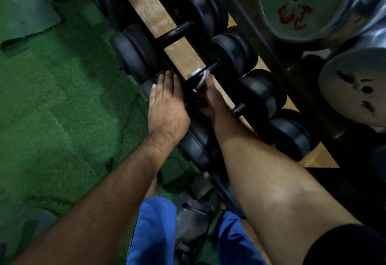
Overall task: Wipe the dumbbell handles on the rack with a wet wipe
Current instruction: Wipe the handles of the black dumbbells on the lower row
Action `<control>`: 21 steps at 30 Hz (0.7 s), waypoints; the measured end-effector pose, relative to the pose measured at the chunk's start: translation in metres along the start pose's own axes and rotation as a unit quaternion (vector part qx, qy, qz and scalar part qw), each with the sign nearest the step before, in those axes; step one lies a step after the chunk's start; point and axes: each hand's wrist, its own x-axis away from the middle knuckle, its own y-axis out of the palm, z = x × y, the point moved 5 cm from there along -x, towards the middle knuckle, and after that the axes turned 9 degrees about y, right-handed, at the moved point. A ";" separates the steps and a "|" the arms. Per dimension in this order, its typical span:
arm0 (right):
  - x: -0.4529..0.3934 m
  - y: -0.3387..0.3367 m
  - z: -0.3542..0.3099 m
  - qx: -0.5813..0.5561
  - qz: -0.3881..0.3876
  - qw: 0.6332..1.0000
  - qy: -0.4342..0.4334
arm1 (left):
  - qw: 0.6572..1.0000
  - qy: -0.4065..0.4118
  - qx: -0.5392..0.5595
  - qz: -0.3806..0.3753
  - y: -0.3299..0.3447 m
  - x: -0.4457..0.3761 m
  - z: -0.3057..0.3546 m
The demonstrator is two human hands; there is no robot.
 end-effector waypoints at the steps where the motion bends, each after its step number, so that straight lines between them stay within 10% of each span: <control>1: 0.000 -0.001 0.001 0.020 -0.003 1.000 0.000 | 1.000 -0.004 0.001 -0.002 0.000 0.000 0.000; 8: 0.000 -0.006 -0.018 -0.048 0.161 0.981 -0.101 | 1.000 -0.006 0.010 -0.006 -0.003 0.000 -0.001; 15: 0.002 0.001 0.009 0.080 -0.044 0.995 0.040 | 1.000 -0.009 0.011 -0.011 -0.002 0.000 -0.001; 21: -0.005 0.005 0.008 -0.016 0.009 1.000 -0.001 | 1.000 -0.006 0.010 -0.022 -0.002 0.000 -0.002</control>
